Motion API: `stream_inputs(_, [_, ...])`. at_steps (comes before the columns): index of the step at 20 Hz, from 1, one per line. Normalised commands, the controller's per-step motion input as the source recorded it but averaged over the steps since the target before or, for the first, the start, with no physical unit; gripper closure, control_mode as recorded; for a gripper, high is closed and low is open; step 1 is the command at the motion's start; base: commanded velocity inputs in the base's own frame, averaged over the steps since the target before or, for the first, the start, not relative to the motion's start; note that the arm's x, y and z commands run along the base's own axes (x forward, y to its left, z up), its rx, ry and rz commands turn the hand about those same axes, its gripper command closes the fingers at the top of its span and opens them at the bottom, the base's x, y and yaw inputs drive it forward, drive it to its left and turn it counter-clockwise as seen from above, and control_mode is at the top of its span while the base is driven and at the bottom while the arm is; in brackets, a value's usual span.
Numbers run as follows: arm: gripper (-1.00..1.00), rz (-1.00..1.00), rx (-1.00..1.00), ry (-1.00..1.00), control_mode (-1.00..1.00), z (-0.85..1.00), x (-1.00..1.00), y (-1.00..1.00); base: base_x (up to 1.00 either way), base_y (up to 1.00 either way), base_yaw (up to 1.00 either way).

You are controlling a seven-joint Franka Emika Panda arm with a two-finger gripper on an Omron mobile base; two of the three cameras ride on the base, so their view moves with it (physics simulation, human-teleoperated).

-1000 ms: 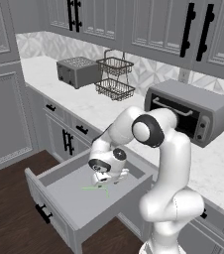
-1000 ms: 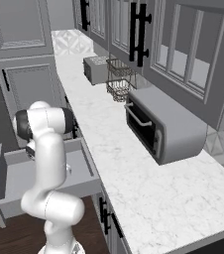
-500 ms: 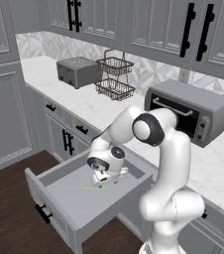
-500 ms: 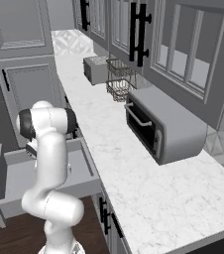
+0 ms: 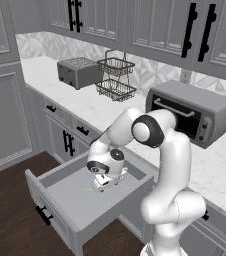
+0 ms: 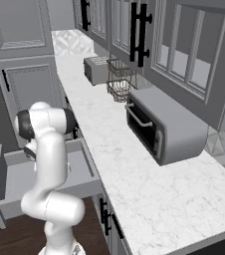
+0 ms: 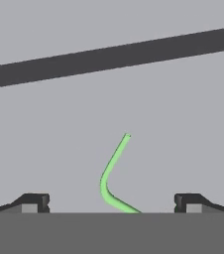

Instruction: Take a straw from the drawer in front and place it inside the glass cup on the dining counter.

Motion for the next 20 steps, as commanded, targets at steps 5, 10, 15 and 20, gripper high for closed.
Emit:
stream_inputs(5, [-1.00,0.11,-0.05,-0.03,-1.00,-0.32,0.02,0.24,0.00,0.00,0.00])
stream_inputs(10, [-1.00,0.03,-0.05,0.00,-1.00,-0.31,0.18,0.39,0.00,0.00,0.00])
stream_inputs(15, [-1.00,0.00,-0.08,0.00,-1.00,-0.28,0.32,0.23,0.00,0.00,0.00])
stream_inputs(20, [-1.00,0.00,-0.08,0.00,-1.00,-0.32,0.10,0.01,0.00,0.00,0.00])
